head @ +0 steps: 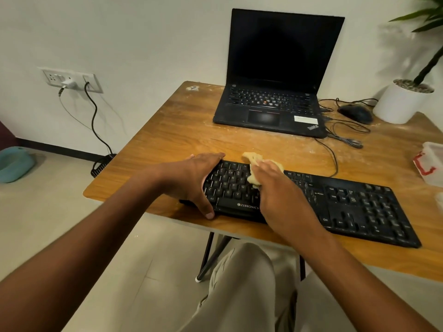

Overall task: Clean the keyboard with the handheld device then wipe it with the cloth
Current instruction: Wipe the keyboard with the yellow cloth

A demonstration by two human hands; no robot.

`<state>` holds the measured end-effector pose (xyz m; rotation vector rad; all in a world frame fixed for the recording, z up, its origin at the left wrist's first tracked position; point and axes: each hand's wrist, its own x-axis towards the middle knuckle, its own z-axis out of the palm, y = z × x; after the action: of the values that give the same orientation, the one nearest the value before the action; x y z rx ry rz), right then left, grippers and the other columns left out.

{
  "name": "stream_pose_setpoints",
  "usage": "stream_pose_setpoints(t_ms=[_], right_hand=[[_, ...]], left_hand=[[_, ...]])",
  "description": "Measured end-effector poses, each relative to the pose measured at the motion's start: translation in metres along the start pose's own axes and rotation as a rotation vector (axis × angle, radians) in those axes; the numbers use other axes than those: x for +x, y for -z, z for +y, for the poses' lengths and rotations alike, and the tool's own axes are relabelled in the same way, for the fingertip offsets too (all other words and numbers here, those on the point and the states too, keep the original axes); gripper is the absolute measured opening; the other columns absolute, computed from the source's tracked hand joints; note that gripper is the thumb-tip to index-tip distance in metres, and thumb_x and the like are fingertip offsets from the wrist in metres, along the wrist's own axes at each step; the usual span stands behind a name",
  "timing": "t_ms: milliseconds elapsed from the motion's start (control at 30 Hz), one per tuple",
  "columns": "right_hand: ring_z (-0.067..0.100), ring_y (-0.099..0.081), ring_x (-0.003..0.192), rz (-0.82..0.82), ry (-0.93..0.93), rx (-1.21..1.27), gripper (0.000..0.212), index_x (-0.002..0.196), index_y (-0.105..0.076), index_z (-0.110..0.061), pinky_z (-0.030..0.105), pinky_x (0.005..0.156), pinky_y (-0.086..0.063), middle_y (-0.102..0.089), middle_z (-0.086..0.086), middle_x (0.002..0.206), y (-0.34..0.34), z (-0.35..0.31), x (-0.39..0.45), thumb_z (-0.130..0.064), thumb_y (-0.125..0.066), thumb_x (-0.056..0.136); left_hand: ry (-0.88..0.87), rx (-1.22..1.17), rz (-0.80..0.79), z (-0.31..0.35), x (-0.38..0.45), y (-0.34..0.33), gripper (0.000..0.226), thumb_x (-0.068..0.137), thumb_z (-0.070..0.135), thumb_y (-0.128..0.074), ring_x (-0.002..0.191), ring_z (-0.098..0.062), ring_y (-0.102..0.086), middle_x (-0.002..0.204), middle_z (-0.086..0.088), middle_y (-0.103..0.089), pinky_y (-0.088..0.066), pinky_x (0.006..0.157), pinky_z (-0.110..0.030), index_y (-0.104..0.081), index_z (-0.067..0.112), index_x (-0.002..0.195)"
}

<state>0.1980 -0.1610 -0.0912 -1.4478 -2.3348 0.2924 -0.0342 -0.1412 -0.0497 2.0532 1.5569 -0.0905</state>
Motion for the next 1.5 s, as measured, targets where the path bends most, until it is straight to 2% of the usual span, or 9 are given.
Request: stream_pose_setpoints(t_ms=[200, 467, 567, 633, 733, 967, 1167, 1333, 1500], right_hand=[[0.022, -0.043, 0.140, 0.016, 0.060, 0.044, 0.047, 0.145, -0.052, -0.013, 0.041, 0.122, -0.032, -0.053, 0.006, 0.148, -0.015, -0.033, 0.020, -0.004, -0.052, 0.099], [0.021, -0.044, 0.141, 0.062, 0.067, -0.015, 0.055, 0.145, -0.055, -0.013, 0.034, 0.119, -0.032, -0.056, 0.005, 0.148, 0.002, -0.002, -0.013, 0.009, -0.047, 0.095], [0.024, -0.052, 0.125, 0.093, -0.004, -0.058, 0.047, 0.134, -0.064, -0.008, 0.036, 0.108, -0.045, -0.066, 0.009, 0.133, 0.004, 0.008, 0.014, 0.009, -0.049, 0.093], [0.019, -0.053, 0.117, 0.119, -0.018, -0.034, 0.039, 0.131, -0.065, -0.012, 0.031, 0.101, -0.043, -0.068, 0.004, 0.126, 0.001, 0.001, 0.031, 0.002, -0.055, 0.096], [0.019, -0.052, 0.118, 0.110, 0.047, 0.011, 0.038, 0.133, -0.063, -0.014, 0.033, 0.106, -0.041, -0.066, 0.003, 0.128, -0.010, -0.025, 0.033, -0.006, -0.059, 0.097], [0.021, -0.054, 0.127, 0.091, 0.175, -0.044, 0.054, 0.131, -0.067, -0.010, 0.033, 0.109, -0.040, -0.065, 0.005, 0.133, -0.009, -0.019, -0.016, 0.014, -0.061, 0.083], [0.020, -0.054, 0.117, 0.132, -0.010, -0.070, 0.048, 0.132, -0.066, -0.009, 0.037, 0.104, -0.050, -0.068, 0.006, 0.128, 0.005, 0.005, 0.017, 0.011, -0.054, 0.089], [0.019, -0.048, 0.129, 0.037, 0.137, 0.033, 0.042, 0.134, -0.064, -0.014, 0.035, 0.114, -0.041, -0.061, 0.004, 0.135, -0.009, -0.039, 0.011, -0.006, -0.054, 0.094], [0.021, -0.053, 0.130, 0.020, 0.183, -0.012, 0.056, 0.133, -0.065, -0.012, 0.037, 0.111, -0.043, -0.064, 0.003, 0.136, -0.005, -0.019, -0.025, 0.013, -0.062, 0.083]], left_hand=[[0.002, -0.015, 0.007, -0.002, 0.001, -0.001, 0.144, 0.059, 0.041, -0.097, 0.150, -0.018, -0.020, 0.167, 0.007, -0.015, -0.024, 0.123, -0.041, 0.003, 0.033, 0.163], [0.004, -0.051, -0.007, -0.004, 0.002, -0.003, 0.145, 0.060, 0.037, -0.097, 0.151, -0.019, -0.018, 0.168, 0.007, -0.010, -0.023, 0.121, -0.038, 0.006, 0.036, 0.162], [0.009, -0.061, -0.008, -0.003, 0.002, -0.002, 0.146, 0.059, 0.036, -0.098, 0.150, -0.018, -0.020, 0.168, 0.007, -0.011, -0.023, 0.122, -0.039, 0.006, 0.035, 0.162], [0.013, -0.063, -0.008, -0.003, 0.002, -0.002, 0.147, 0.058, 0.037, -0.098, 0.149, -0.018, -0.021, 0.167, 0.008, -0.012, -0.024, 0.122, -0.038, 0.006, 0.036, 0.162], [0.007, -0.067, 0.002, -0.003, 0.002, -0.002, 0.146, 0.058, 0.036, -0.099, 0.146, -0.015, -0.024, 0.165, 0.008, -0.016, -0.025, 0.121, -0.037, 0.004, 0.035, 0.161], [-0.002, -0.082, -0.003, -0.004, 0.002, -0.004, 0.147, 0.057, 0.037, -0.098, 0.148, -0.016, -0.021, 0.166, 0.008, -0.013, -0.024, 0.123, -0.038, 0.005, 0.035, 0.162], [0.001, -0.093, -0.008, -0.005, 0.002, -0.003, 0.148, 0.057, 0.036, -0.099, 0.147, -0.016, -0.021, 0.166, 0.009, -0.013, -0.024, 0.122, -0.039, 0.006, 0.037, 0.161], [0.002, -0.088, 0.004, -0.004, 0.002, -0.004, 0.147, 0.057, 0.036, -0.099, 0.145, -0.014, -0.022, 0.165, 0.010, -0.014, -0.026, 0.121, -0.037, 0.005, 0.038, 0.161], [-0.006, -0.089, 0.003, -0.008, 0.004, -0.005, 0.148, 0.056, 0.040, -0.098, 0.148, -0.015, -0.021, 0.166, 0.010, -0.012, -0.027, 0.123, -0.040, 0.006, 0.039, 0.160]])
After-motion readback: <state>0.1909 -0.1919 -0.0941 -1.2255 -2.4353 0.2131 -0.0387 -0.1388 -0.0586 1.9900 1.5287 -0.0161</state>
